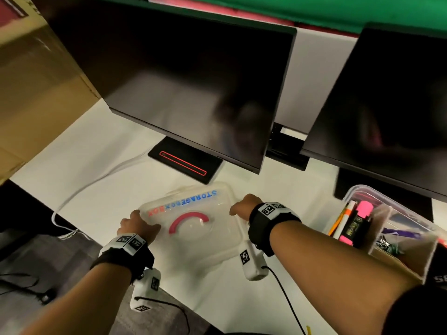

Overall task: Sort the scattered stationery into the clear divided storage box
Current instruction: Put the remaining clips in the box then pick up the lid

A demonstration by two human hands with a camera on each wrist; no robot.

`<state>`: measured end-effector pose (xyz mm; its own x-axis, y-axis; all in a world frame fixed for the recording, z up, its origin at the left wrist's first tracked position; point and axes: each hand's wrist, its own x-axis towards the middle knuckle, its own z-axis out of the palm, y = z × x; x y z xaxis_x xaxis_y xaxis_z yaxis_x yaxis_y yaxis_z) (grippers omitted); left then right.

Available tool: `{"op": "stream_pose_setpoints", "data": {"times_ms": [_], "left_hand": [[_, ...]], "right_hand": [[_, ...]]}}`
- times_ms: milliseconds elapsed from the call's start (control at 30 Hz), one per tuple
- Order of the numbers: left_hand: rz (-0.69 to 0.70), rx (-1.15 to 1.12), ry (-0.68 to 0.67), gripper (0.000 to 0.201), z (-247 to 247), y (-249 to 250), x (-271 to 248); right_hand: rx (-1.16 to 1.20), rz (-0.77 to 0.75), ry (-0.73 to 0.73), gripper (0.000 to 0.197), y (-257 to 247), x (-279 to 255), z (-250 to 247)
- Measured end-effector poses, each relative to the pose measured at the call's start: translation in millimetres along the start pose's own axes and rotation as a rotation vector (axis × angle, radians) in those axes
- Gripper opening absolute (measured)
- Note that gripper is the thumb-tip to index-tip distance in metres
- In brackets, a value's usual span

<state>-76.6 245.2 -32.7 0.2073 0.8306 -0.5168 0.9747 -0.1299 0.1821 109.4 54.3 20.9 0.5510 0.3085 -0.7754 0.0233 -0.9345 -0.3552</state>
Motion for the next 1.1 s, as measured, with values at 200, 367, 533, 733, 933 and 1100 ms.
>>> {"op": "stream_pose_setpoints", "data": {"times_ms": [200,367,533,733,933,1100], "left_hand": [[0.041,-0.111,-0.054,0.076,2,3,0],[0.124,-0.096,-0.085,0.070,8,10,-16],[0.149,-0.275,-0.197,0.067,8,7,-29],[0.307,-0.228,-0.276,0.054,-18,43,-56],[0.481,-0.098,-0.341,0.058,-28,104,-99],[0.750,0.157,-0.313,0.055,-8,166,-157]], "right_hand": [[0.033,0.096,-0.020,0.051,14,-3,-5],[0.233,0.080,0.044,0.062,24,-17,-8],[0.335,-0.050,0.098,0.047,31,-45,-44],[0.494,-0.078,0.041,0.016,65,-90,-77],[0.349,-0.064,0.226,0.018,126,-120,-116],[0.341,0.036,0.372,0.020,199,-154,-142]]}}
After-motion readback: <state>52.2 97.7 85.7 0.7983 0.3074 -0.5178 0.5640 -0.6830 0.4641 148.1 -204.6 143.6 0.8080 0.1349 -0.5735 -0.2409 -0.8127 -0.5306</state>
